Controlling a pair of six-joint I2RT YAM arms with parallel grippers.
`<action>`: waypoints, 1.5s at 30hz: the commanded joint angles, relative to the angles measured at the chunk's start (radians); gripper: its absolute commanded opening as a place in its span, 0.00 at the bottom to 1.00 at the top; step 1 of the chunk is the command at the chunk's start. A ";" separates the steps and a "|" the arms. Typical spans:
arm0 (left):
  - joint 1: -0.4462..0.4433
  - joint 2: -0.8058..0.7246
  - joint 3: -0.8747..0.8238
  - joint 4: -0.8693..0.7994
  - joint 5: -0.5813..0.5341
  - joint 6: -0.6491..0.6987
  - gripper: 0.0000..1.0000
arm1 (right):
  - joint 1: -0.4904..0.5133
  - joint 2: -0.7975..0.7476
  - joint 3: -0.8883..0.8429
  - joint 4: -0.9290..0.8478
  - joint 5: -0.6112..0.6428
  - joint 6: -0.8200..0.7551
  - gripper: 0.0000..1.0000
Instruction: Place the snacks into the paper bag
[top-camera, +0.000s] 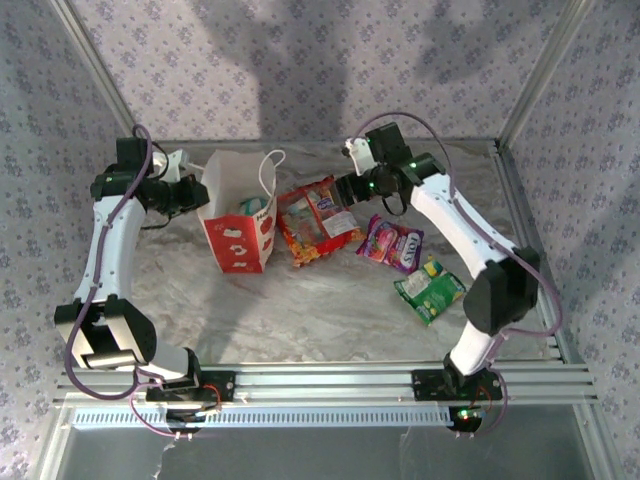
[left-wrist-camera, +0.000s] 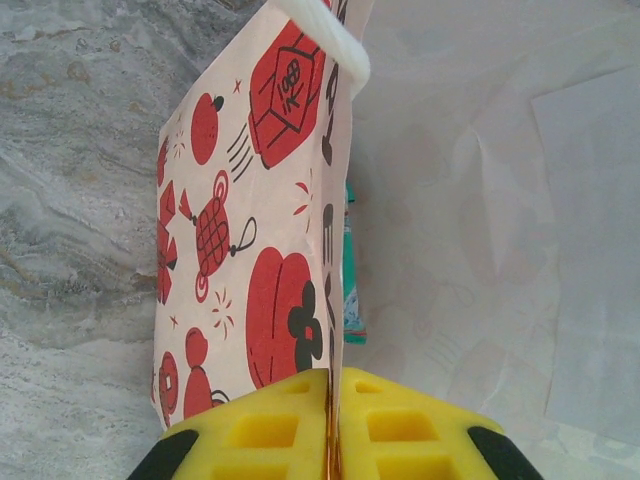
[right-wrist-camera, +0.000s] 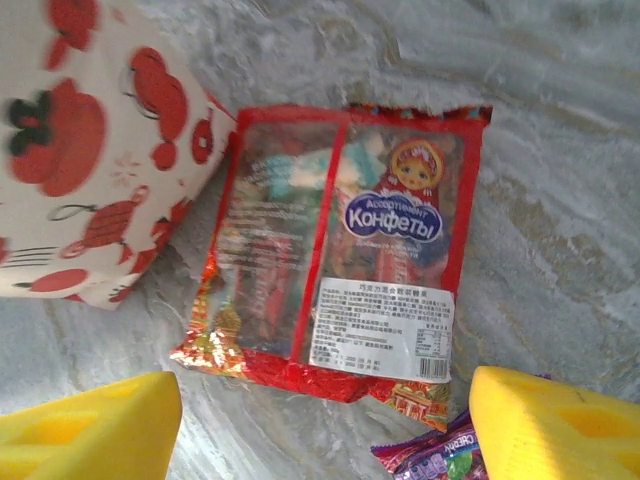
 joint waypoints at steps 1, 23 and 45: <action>0.004 -0.025 0.020 -0.031 -0.003 0.015 0.11 | -0.027 0.083 0.066 -0.014 -0.054 0.008 0.78; 0.002 -0.038 -0.013 -0.040 -0.052 0.015 0.11 | -0.100 0.510 0.333 -0.081 -0.130 0.032 0.85; 0.002 -0.052 -0.013 -0.034 -0.060 0.008 0.12 | -0.097 0.656 0.382 -0.139 -0.221 0.045 1.00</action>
